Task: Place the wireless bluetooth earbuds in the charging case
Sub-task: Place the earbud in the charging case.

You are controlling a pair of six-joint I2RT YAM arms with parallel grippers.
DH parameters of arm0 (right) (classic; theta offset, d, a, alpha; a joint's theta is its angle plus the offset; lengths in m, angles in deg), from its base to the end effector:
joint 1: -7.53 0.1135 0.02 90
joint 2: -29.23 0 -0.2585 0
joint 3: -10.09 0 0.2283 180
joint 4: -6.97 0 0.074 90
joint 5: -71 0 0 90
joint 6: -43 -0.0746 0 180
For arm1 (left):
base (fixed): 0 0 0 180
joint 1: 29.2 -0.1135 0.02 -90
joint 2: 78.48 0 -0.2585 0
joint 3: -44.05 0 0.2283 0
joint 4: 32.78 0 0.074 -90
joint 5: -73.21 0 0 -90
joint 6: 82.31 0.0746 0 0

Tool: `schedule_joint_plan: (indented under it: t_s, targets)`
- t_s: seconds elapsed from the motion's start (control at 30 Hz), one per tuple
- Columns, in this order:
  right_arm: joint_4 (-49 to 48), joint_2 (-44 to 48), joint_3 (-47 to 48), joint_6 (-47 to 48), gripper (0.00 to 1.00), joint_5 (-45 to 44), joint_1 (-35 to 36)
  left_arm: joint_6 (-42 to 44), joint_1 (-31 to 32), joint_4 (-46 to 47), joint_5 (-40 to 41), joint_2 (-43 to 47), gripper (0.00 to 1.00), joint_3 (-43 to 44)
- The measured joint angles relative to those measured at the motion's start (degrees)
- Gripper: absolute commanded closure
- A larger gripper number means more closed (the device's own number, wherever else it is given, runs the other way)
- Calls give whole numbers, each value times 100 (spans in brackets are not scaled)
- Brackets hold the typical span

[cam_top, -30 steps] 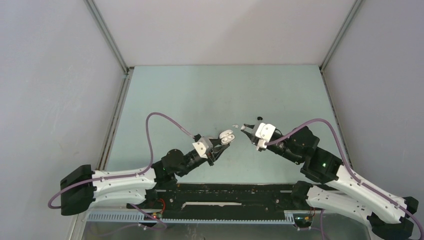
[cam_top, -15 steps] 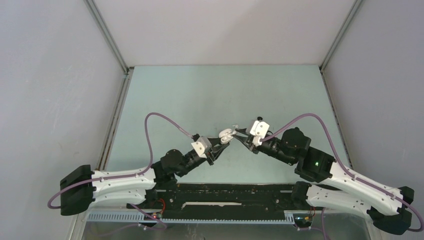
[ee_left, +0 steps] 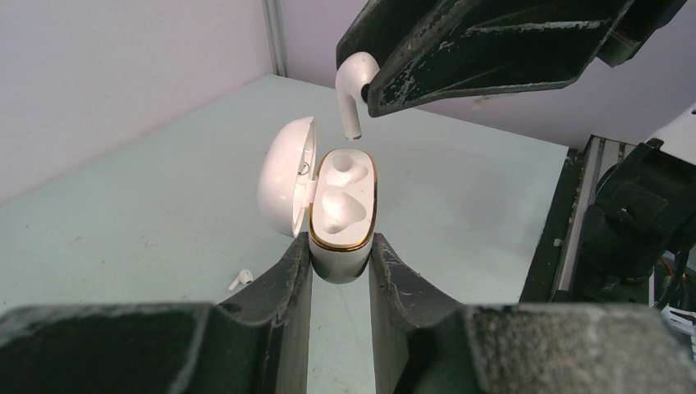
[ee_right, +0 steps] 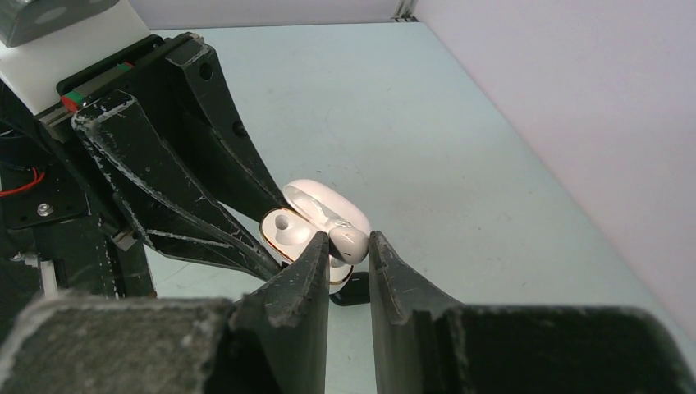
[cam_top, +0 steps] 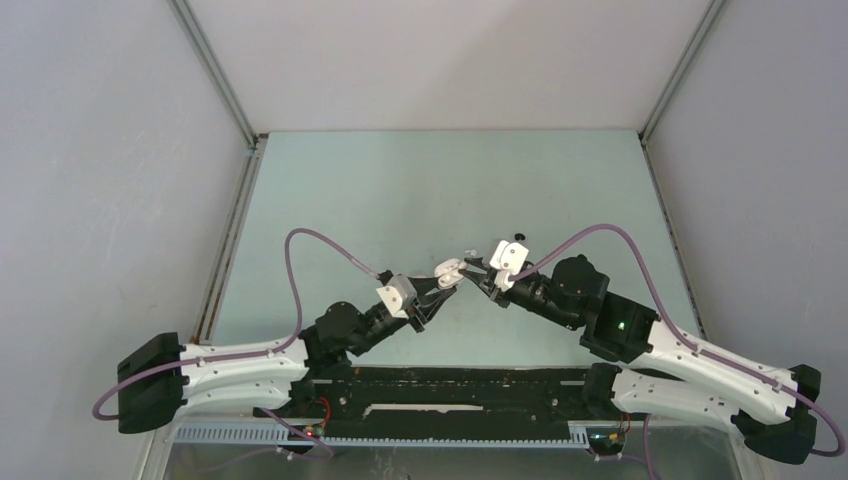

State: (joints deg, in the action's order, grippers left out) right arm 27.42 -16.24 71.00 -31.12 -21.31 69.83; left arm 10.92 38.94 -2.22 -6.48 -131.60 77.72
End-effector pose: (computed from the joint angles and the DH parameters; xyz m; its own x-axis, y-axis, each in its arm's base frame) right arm 0.0988 0.1817 0.3456 0.1979 -0.2112 -0.9572 -0.8441 0.4598 -0.2760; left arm 0.0961 -0.2036 0.2727 0.1194 -0.1487 -0.9816 0.8423 0.5386 0.0209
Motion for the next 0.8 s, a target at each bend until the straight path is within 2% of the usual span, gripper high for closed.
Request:
schedule_joint_plan:
  t_s: [0.8]
  targets:
    - [-111,-96,-96,153,100,-9,11,-37,7,42,-44,42,100,-2]
